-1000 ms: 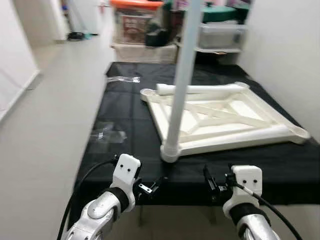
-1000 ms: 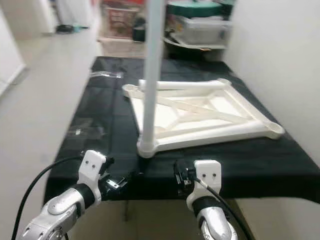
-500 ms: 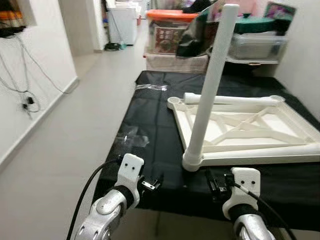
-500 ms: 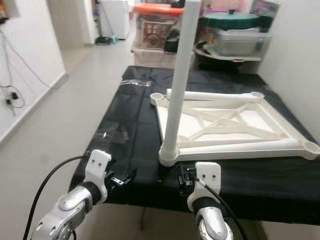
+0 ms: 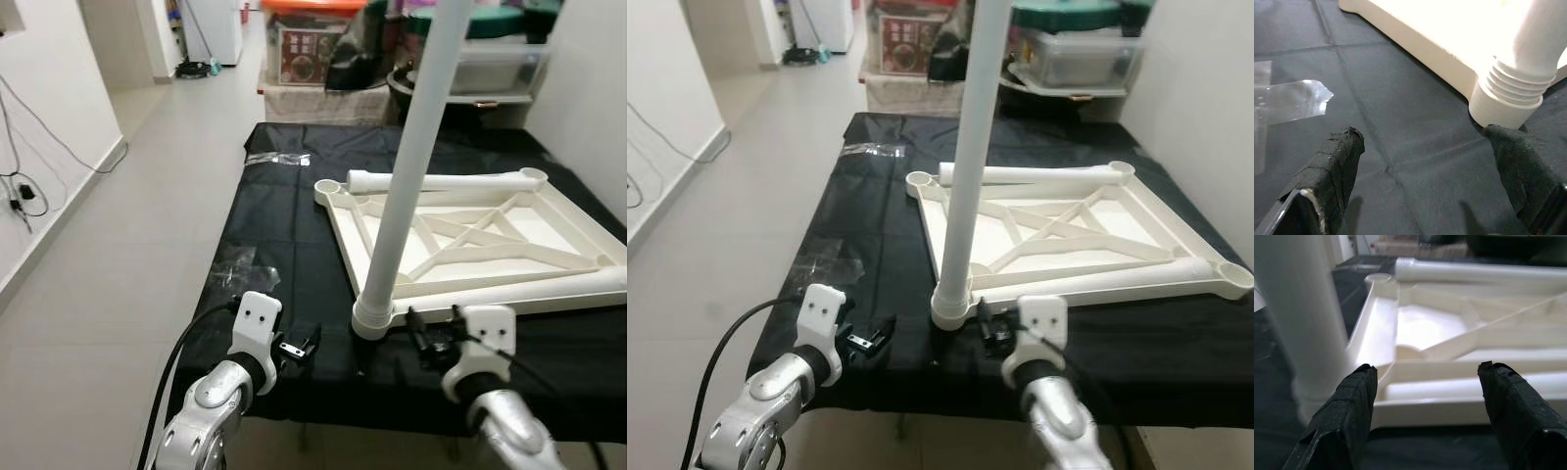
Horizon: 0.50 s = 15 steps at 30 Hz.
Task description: Building children table
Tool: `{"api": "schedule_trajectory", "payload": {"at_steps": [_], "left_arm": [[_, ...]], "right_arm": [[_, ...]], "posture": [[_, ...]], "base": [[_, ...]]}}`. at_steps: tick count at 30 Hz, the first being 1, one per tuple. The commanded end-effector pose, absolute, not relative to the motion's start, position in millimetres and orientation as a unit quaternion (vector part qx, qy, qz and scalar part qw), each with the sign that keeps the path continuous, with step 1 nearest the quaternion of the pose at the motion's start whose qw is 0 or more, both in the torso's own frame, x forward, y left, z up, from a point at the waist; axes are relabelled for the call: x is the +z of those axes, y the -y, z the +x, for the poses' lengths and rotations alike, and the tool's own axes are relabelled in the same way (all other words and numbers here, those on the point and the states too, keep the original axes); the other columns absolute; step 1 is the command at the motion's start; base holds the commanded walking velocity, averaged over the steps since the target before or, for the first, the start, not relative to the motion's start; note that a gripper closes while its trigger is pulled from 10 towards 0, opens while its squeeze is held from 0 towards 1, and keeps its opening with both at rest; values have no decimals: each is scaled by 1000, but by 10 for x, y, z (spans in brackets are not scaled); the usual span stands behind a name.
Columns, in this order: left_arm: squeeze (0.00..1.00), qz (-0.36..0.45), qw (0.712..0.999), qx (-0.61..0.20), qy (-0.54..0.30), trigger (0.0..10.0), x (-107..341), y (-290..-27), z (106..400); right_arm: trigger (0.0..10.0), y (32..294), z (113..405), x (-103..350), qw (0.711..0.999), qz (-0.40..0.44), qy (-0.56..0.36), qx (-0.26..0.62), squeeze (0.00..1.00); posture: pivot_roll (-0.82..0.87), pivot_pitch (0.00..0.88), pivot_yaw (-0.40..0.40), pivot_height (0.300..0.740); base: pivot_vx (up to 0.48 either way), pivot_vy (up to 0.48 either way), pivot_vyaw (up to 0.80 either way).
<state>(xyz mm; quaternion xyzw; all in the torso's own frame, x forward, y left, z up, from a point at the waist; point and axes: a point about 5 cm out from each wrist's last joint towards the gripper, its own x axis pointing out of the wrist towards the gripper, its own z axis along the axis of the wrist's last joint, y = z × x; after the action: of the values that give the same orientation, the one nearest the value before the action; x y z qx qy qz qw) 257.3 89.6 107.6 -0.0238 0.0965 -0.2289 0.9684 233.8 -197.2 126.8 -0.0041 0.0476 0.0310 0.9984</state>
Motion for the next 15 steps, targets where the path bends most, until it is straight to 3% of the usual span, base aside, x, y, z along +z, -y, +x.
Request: {"api": "schedule_trajectory", "payload": {"at_steps": [1, 2, 3, 4, 6, 7, 8, 9, 15], "left_arm": [[0, -24, 968, -228, -102, 10000, 1036, -895, 2572], [0, -25, 968, -228, -102, 10000, 1034, -893, 2573], [0, -25, 968, -228, -102, 10000, 1034, -893, 2573], [0, -26, 968, -228, -101, 10000, 1030, -889, 2570], [0, -26, 968, -228, -101, 10000, 1030, -889, 2570], [0, -27, 968, -230, -101, 10000, 1029, -880, 2567], [0, -27, 968, -230, -101, 10000, 1029, -880, 2567], [0, -27, 967, -232, -101, 10000, 1028, -868, 2565], [0, -25, 964, -248, -97, 10000, 1039, -828, 2558]], "right_arm": [[10000, 2046, 2357, 1265, 998, 1, -46, 37, 0], [10000, 2122, 2390, 1290, 998, -8, -44, 40, 561], [10000, 2122, 2390, 1290, 998, -8, -44, 40, 561], [10000, 2193, 2427, 1319, 998, -17, -41, 54, 914], [10000, 2193, 2427, 1319, 998, -17, -41, 54, 914], [10000, 2254, 2476, 1349, 996, -23, -43, 72, 1000], [10000, 2254, 2476, 1349, 996, -23, -43, 72, 1000], [10000, 2275, 2550, 1393, 992, -31, -46, 114, 0], [10000, 2249, 2758, 1523, 968, -20, -51, 244, 0]], "posture": [[68, 0, -79, 740], [68, 0, -79, 740], [68, 0, -79, 740], [65, 0, -83, 740], [65, 0, -83, 740], [67, 0, -84, 740], [67, 0, -84, 740], [71, 0, -87, 740], [79, 0, -87, 740]], "base": [[0, 0, 0], [0, 0, 0], [0, 0, 0], [0, 0, 0], [0, 0, 0], [0, 0, 0], [0, 0, 0], [0, 0, 0], [0, 0, 0]]}}
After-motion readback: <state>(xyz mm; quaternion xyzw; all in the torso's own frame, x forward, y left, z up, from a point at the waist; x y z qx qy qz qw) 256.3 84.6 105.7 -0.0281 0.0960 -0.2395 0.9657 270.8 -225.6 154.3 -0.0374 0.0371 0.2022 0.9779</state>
